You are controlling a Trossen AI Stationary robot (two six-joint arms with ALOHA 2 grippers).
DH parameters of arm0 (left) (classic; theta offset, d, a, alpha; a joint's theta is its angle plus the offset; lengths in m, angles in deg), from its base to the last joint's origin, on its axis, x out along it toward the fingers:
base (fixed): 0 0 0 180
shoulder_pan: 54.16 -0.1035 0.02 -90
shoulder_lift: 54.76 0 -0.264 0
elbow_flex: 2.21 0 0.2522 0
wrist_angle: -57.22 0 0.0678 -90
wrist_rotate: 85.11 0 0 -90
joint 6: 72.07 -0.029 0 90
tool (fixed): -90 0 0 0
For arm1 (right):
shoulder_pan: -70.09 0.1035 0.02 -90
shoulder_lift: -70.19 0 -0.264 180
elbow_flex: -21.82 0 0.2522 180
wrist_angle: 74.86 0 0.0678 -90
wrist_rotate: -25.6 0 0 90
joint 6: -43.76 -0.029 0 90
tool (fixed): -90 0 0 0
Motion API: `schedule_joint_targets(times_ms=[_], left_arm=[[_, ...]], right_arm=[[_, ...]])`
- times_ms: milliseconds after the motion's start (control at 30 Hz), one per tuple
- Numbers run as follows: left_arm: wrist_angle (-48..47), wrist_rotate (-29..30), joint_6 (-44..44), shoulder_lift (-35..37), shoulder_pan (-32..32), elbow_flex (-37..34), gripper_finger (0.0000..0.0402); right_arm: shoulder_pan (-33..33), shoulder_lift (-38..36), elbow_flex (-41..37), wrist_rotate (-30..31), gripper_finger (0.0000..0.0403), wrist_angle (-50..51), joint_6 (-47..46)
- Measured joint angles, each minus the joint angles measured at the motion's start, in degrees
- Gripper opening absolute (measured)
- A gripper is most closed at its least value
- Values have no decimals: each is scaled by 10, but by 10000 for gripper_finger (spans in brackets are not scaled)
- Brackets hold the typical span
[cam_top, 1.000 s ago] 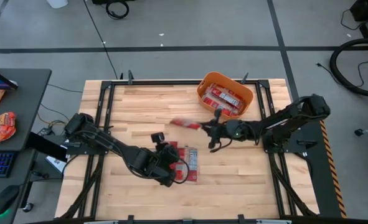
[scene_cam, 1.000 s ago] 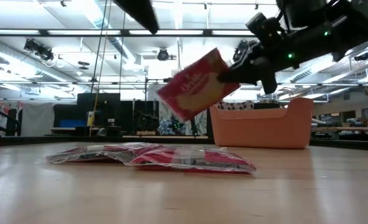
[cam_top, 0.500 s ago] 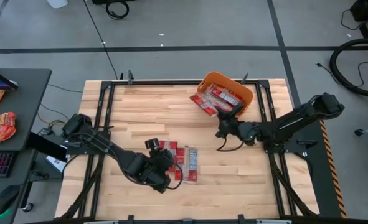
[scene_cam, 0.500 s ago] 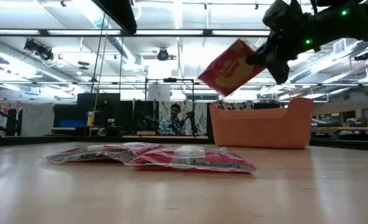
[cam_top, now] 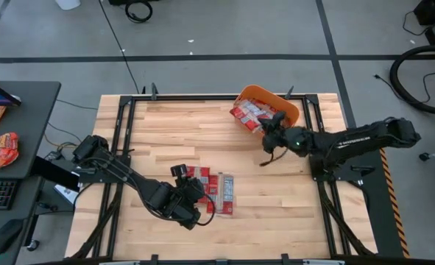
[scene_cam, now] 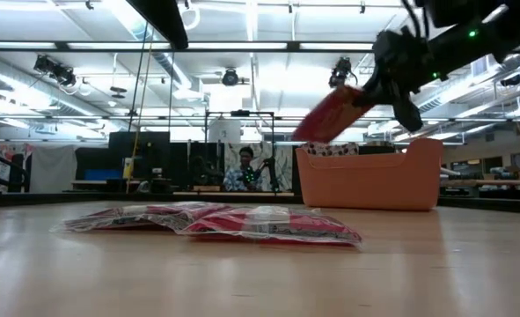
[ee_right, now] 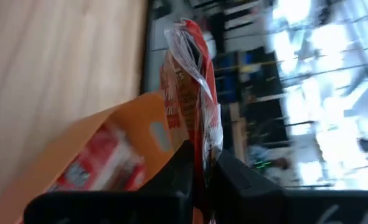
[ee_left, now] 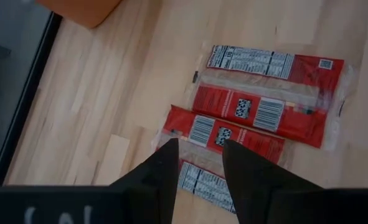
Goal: Sort popcorn bags into baskets
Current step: Put the red popcorn bag into the orange bin
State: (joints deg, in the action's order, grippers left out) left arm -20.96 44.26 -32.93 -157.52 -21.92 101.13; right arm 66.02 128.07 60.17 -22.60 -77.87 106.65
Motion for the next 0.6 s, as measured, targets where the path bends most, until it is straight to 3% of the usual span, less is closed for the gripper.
schedule_joint_targets(times_ms=[100, 200, 433, 600], left_arm=[[0, 3, 0, 0, -2, 0, 130], [0, 4, 0, 0, -3, 0, 130], [1, 4, -8, 0, -1, 0, 130], [1, 4, -8, 0, -1, 0, 130]], right_arm=[[-40, 6, 27, -20, 30, 81, -54], [-75, 10, 37, -16, 30, 89, -70], [-159, 11, 37, -115, 51, 94, -43], [-198, 11, 37, -132, 64, 123, -115]])
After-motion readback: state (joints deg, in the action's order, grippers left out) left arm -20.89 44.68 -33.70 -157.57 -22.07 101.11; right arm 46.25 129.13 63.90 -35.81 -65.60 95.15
